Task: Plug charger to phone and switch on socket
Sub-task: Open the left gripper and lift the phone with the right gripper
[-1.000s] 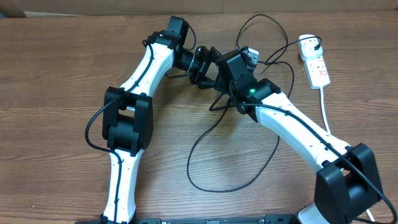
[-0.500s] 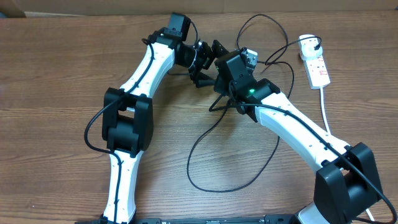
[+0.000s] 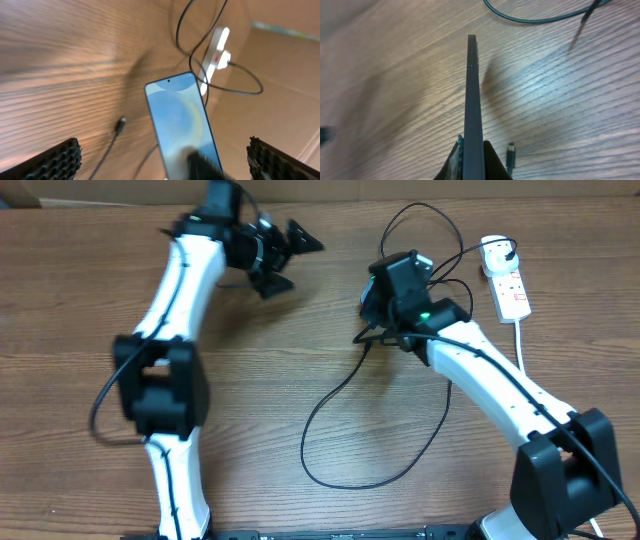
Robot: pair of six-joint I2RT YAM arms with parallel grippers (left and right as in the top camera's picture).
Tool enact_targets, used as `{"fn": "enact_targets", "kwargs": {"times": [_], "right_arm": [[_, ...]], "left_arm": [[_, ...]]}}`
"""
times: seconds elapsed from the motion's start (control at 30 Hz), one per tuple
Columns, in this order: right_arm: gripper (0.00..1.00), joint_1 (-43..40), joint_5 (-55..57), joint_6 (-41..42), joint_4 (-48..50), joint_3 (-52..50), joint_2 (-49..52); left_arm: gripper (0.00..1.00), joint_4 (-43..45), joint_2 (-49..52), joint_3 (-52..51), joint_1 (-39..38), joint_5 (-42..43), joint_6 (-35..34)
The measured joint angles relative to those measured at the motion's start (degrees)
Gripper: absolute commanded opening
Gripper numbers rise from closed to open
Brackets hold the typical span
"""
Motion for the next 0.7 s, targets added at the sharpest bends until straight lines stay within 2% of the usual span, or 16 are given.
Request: {"fn": "enact_targets", "kwargs": {"times": [0.17,0.43,0.63,0.7], "right_arm": [[0.04,-5.09,-11.19,0.09,2.62,0.00,-2.67],[0.04,-13.75,-35.47,0.37,9.01,0.00,-3.65],[0.04,-14.73,-46.53,1.81,11.82,0.00,-3.69],[0.04,-14.71,-49.07,3.13,12.98,0.00,-3.69]], "left_arm": [[1.00,-4.02,-15.50,0.02,1.44,-10.40,6.01],[1.00,-13.68,-39.98,1.16,0.83,-28.65,10.08],[1.00,-24.28,-46.45,1.22,0.83,-37.22,10.34],[0.94,-26.91,-46.90,1.20,0.83,-38.95,10.16]]}}
